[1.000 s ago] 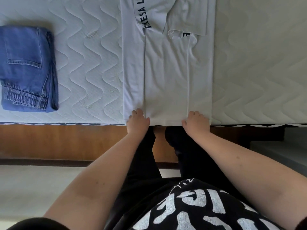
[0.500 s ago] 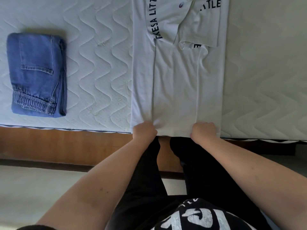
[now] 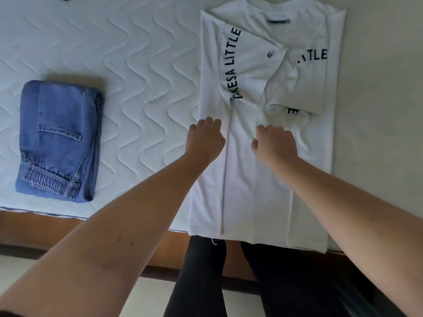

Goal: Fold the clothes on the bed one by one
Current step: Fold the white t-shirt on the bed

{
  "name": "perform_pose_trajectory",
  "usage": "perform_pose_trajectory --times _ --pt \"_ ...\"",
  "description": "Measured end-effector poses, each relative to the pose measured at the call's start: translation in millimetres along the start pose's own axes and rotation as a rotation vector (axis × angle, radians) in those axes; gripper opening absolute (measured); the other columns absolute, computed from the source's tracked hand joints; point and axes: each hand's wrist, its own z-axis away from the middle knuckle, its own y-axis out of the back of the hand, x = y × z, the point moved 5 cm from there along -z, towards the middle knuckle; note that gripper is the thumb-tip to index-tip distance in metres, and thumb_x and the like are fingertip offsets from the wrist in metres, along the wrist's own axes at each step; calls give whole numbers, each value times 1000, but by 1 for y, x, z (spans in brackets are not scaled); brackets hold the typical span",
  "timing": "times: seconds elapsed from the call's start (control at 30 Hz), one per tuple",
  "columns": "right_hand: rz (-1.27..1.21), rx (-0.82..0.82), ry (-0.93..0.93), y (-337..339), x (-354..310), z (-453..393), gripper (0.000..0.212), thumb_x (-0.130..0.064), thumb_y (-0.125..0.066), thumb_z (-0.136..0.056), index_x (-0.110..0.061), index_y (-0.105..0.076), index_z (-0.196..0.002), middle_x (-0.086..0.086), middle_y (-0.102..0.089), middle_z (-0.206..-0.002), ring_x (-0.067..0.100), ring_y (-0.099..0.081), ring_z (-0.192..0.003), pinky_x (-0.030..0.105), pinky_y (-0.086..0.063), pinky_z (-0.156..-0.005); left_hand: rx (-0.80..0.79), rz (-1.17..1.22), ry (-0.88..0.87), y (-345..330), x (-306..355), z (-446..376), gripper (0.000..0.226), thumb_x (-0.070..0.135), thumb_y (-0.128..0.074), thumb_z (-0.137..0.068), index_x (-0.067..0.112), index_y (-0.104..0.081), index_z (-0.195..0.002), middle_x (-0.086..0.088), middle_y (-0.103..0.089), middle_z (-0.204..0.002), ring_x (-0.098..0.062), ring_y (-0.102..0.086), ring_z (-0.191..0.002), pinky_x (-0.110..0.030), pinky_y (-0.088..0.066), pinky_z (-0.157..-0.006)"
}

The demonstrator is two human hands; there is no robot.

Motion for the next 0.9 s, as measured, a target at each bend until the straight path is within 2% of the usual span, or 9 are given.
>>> perform_pose_trajectory --times 0.1,0.17,0.23,0.43,0.67,0.77,0.9 --pt "-99 27 -47 9 5 -30 33 -30 -47 -97 -7 -55 -118 13 -61 -108 32 -56 -98 38 -39 -78 -5 12 -44 1 -11 -24 48 29 -43 -98 10 -41 -142 -9 -49 -138 -26 -49 -121 -38 -40 -94" --pt "-183 53 -87 15 10 -47 37 -29 -50 -95 -7 -55 -124 15 -60 -113 34 -55 -105 42 -41 -85 -22 41 -65 1 -17 -41 56 33 -41 -100 11 -30 -150 -11 -36 -153 -26 -35 -139 -40 -32 -108" --pt "-250 104 -128 20 15 -65 38 -28 -52 -94 -7 -55 -126 15 -60 -114 36 -54 -105 44 -40 -87 -43 66 -76 1 -21 -60 59 36 -37 -103 12 -22 -154 -10 -24 -160 -25 -22 -147 -39 -21 -117" --pt "-408 290 -249 40 39 -118 42 -24 -56 -92 -11 -53 -132 11 -56 -130 32 -44 -125 41 -32 -100 -39 98 -112 9 -27 -123 59 40 -27 -106 17 -13 -157 -8 -10 -164 -23 -9 -151 -37 -11 -122" --pt "-426 165 -288 41 65 -183 47 -23 -52 -95 -12 -43 -140 5 -40 -148 28 -29 -141 41 -25 -111 -130 60 -150 16 -38 -198 75 57 -30 -101 20 4 -157 -6 9 -165 -22 5 -152 -36 -3 -122" --pt "-331 104 -317 37 73 -200 46 -25 -52 -95 -13 -44 -138 10 -44 -142 33 -34 -133 41 -25 -107 -191 35 -167 14 -41 -219 88 66 -33 -95 20 10 -156 -7 19 -163 -22 13 -151 -37 4 -122" --pt "-294 73 -428 37 82 -212 45 -34 -63 -85 -15 -56 -124 14 -53 -122 35 -44 -118 42 -29 -99 -268 5 -171 -1 -41 -226 96 74 -30 -90 21 20 -153 -8 31 -158 -23 25 -147 -39 13 -121"
